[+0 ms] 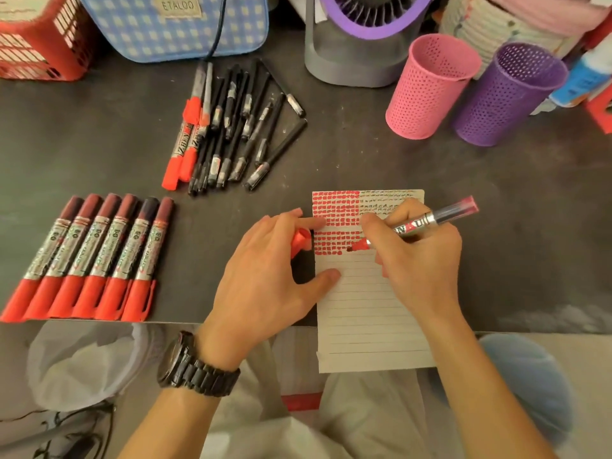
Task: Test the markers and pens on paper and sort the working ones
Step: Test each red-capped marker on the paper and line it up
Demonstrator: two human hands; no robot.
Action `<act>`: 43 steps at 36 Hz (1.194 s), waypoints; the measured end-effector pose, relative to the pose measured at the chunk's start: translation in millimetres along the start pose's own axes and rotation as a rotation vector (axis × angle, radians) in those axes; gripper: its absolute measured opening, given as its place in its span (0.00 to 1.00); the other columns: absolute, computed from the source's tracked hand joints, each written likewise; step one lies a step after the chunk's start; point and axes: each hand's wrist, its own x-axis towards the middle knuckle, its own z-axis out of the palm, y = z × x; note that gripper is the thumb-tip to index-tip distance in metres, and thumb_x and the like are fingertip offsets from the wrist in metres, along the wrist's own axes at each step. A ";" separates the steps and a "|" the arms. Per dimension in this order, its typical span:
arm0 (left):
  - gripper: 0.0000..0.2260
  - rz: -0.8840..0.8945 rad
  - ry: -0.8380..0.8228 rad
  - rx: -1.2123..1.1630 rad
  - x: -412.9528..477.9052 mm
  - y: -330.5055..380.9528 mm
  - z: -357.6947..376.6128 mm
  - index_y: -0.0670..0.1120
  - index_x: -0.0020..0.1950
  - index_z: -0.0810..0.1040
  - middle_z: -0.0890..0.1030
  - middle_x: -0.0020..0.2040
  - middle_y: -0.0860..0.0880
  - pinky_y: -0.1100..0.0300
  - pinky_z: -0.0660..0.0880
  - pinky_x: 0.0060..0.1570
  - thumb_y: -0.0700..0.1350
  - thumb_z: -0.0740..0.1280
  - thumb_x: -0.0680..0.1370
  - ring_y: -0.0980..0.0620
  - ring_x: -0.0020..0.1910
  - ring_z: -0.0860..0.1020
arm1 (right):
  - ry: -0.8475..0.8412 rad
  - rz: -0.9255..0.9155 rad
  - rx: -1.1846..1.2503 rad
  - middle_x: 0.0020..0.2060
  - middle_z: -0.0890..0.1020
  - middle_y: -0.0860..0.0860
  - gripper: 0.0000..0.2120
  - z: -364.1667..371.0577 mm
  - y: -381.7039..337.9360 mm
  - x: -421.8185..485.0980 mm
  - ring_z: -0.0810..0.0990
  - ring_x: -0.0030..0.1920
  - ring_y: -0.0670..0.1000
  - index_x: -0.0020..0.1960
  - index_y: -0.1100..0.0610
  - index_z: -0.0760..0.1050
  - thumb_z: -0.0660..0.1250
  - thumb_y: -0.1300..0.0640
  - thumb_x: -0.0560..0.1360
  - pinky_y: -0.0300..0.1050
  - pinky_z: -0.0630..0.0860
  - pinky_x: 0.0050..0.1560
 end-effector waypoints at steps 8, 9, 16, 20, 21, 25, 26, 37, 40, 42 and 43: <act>0.23 0.019 0.015 0.001 0.8 -2.2 2.9 0.68 0.54 0.57 0.79 0.61 0.60 0.54 0.65 0.71 0.59 0.72 0.74 0.66 0.70 0.66 | 0.006 0.009 -0.041 0.23 0.76 0.53 0.12 2.7 3.6 2.6 0.73 0.25 0.57 0.32 0.57 0.72 0.71 0.55 0.71 0.52 0.73 0.26; 0.22 0.018 0.018 0.000 1.1 -1.9 3.1 0.68 0.53 0.57 0.79 0.61 0.60 0.54 0.65 0.71 0.59 0.72 0.74 0.66 0.70 0.66 | 0.003 0.002 -0.046 0.23 0.76 0.53 0.12 2.8 3.8 2.5 0.74 0.26 0.58 0.31 0.57 0.72 0.71 0.56 0.71 0.53 0.73 0.27; 0.22 -0.010 0.031 -0.032 2.3 1.9 0.7 0.69 0.51 0.57 0.79 0.62 0.61 0.44 0.73 0.67 0.60 0.71 0.72 0.65 0.69 0.67 | 0.000 -0.020 -0.073 0.23 0.76 0.52 0.13 3.9 1.8 2.3 0.74 0.25 0.58 0.30 0.57 0.73 0.71 0.58 0.71 0.55 0.73 0.27; 0.22 -0.025 0.016 -0.028 3.0 2.9 0.2 0.69 0.51 0.57 0.79 0.63 0.61 0.45 0.72 0.68 0.61 0.71 0.71 0.63 0.70 0.68 | 0.009 -0.015 -0.070 0.23 0.76 0.52 0.13 4.3 1.1 2.3 0.75 0.24 0.56 0.30 0.55 0.73 0.72 0.58 0.72 0.54 0.74 0.27; 0.22 -0.029 0.014 -0.026 3.1 2.7 0.2 0.69 0.51 0.57 0.79 0.62 0.61 0.46 0.72 0.68 0.61 0.71 0.71 0.63 0.70 0.68 | 0.009 -0.015 -0.073 0.23 0.76 0.51 0.13 4.4 1.0 2.4 0.75 0.24 0.55 0.31 0.54 0.73 0.72 0.58 0.71 0.53 0.74 0.26; 0.23 -0.034 0.013 -0.032 3.1 1.0 0.8 0.69 0.52 0.57 0.79 0.60 0.60 0.50 0.72 0.67 0.60 0.72 0.71 0.67 0.69 0.66 | -0.003 -0.016 -0.083 0.23 0.77 0.49 0.12 4.7 1.0 2.2 0.75 0.24 0.52 0.31 0.54 0.74 0.72 0.56 0.71 0.50 0.75 0.27; 0.23 -0.033 0.016 -0.031 3.2 0.7 1.0 0.69 0.52 0.57 0.80 0.60 0.60 0.51 0.71 0.67 0.60 0.72 0.71 0.69 0.68 0.64 | -0.007 -0.017 -0.087 0.23 0.77 0.49 0.12 4.8 1.0 2.2 0.75 0.24 0.50 0.31 0.54 0.74 0.72 0.56 0.72 0.49 0.75 0.27; 0.25 -0.034 0.020 -0.032 3.4 1.8 0.0 0.69 0.53 0.56 0.80 0.59 0.60 0.44 0.72 0.68 0.59 0.73 0.71 0.64 0.70 0.67 | -0.012 -0.019 -0.088 0.23 0.76 0.51 0.13 5.0 1.3 3.3 0.74 0.24 0.51 0.30 0.53 0.73 0.71 0.55 0.71 0.49 0.74 0.26; 0.25 -0.033 0.019 -0.035 3.1 1.8 -0.6 0.69 0.53 0.56 0.80 0.59 0.60 0.44 0.72 0.67 0.59 0.73 0.71 0.65 0.70 0.67 | -0.013 -0.022 -0.083 0.23 0.76 0.50 0.12 5.2 1.5 3.2 0.74 0.24 0.51 0.31 0.53 0.73 0.71 0.55 0.72 0.49 0.74 0.26; 0.25 -0.035 0.016 -0.040 2.9 1.9 -0.9 0.69 0.53 0.56 0.80 0.60 0.60 0.43 0.73 0.67 0.59 0.73 0.71 0.64 0.70 0.67 | -0.011 -0.021 -0.077 0.23 0.76 0.50 0.12 5.5 1.9 3.1 0.75 0.24 0.51 0.32 0.53 0.74 0.71 0.55 0.72 0.47 0.74 0.27; 0.25 -0.035 0.017 -0.039 3.0 2.1 -1.0 0.69 0.53 0.56 0.80 0.60 0.60 0.43 0.73 0.67 0.59 0.73 0.71 0.63 0.70 0.68 | -0.012 -0.019 -0.075 0.23 0.76 0.49 0.12 5.7 2.0 3.1 0.75 0.24 0.50 0.32 0.52 0.74 0.71 0.54 0.72 0.46 0.73 0.27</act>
